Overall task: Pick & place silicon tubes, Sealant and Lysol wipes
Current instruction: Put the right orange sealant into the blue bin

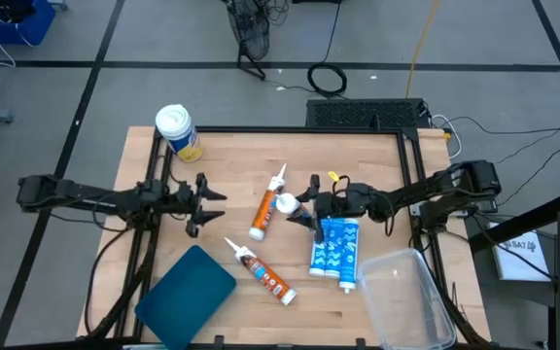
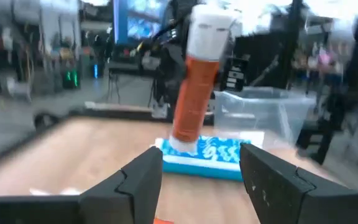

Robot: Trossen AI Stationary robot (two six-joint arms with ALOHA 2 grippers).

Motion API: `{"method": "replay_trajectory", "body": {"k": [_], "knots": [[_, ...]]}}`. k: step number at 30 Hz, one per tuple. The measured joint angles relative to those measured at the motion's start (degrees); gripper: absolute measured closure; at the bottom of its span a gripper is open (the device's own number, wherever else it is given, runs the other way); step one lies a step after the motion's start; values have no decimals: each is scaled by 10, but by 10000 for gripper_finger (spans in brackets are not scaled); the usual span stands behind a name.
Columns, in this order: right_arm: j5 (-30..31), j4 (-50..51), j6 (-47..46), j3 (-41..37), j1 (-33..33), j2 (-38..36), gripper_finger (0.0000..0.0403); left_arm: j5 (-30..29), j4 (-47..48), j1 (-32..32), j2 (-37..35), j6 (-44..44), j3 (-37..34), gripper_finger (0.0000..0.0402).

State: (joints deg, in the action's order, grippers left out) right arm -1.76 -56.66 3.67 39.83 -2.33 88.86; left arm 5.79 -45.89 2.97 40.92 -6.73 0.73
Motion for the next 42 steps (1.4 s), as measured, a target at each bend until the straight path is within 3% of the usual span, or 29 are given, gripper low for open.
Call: {"method": "replay_trajectory", "body": {"k": [5, 11, 14, 20, 27, 31, 35, 42], "knots": [[0, -5, 4, 29, 0, 39, 209, -95, -77, -2, 86, -73, 32, 188], [1, -5, 17, 73, 8, 92, 209, -103, -69, -24, 200, -83, 140, 181], [12, -6, 16, 88, 10, 108, 209, -103, -57, -44, 259, -31, 193, 161], [31, -3, 19, 94, 12, 120, 210, -112, -48, -86, 347, 179, 275, 126], [33, -15, 16, 94, 8, 119, 210, -161, -48, -92, 386, 197, 327, 123], [31, -18, 14, 94, 7, 119, 210, -159, -45, -91, 387, 198, 346, 137], [29, -19, 22, 94, 5, 119, 213, -127, -34, -90, 386, 195, 356, 180], [33, -18, 36, 97, -7, 119, 215, -129, 13, -104, 355, 227, 357, 180]]}}
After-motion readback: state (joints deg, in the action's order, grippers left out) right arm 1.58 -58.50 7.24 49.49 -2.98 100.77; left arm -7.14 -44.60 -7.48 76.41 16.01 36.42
